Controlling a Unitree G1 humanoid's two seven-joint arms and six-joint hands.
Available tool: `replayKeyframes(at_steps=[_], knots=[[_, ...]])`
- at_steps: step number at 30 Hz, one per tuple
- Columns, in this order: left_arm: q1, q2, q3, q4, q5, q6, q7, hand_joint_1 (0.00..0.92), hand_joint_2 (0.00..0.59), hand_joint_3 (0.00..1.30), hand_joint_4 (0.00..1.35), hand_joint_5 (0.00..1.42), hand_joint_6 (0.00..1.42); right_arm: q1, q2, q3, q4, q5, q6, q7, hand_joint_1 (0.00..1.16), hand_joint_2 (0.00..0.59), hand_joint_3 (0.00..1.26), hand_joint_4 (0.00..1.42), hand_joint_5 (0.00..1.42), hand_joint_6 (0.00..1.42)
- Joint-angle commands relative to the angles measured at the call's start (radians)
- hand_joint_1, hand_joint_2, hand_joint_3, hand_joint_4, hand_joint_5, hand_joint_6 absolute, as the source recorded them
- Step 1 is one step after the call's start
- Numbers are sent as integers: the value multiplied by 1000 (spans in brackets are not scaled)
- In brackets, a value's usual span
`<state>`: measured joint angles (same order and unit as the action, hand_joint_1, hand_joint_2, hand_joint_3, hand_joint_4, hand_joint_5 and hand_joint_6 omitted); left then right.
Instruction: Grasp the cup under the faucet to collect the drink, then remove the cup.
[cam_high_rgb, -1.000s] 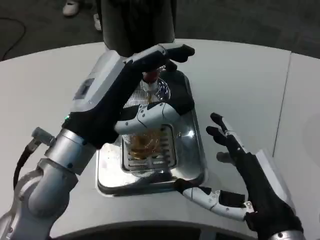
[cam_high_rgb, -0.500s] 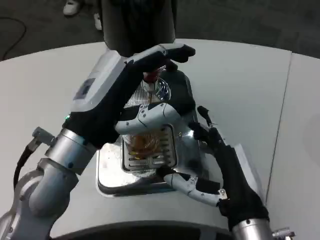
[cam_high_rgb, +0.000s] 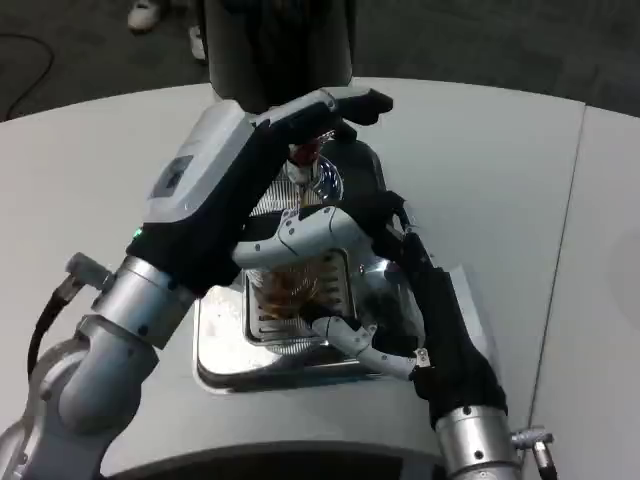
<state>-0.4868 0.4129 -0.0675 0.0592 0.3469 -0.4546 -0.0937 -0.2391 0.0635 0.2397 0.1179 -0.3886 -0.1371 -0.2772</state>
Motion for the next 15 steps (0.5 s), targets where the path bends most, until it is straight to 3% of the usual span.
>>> replayKeyframes(at_steps=[1,15], knots=[[19,6,-25,6,24,11,-22,0,90,337,323,386,314,-40,49,5,52,14,-30,-35,877,157,62,198,207,215],[11,8,-21,4,31,17,-22,0,90,339,323,386,315,-152,71,9,204,24,-76,-87,871,150,79,220,224,215]])
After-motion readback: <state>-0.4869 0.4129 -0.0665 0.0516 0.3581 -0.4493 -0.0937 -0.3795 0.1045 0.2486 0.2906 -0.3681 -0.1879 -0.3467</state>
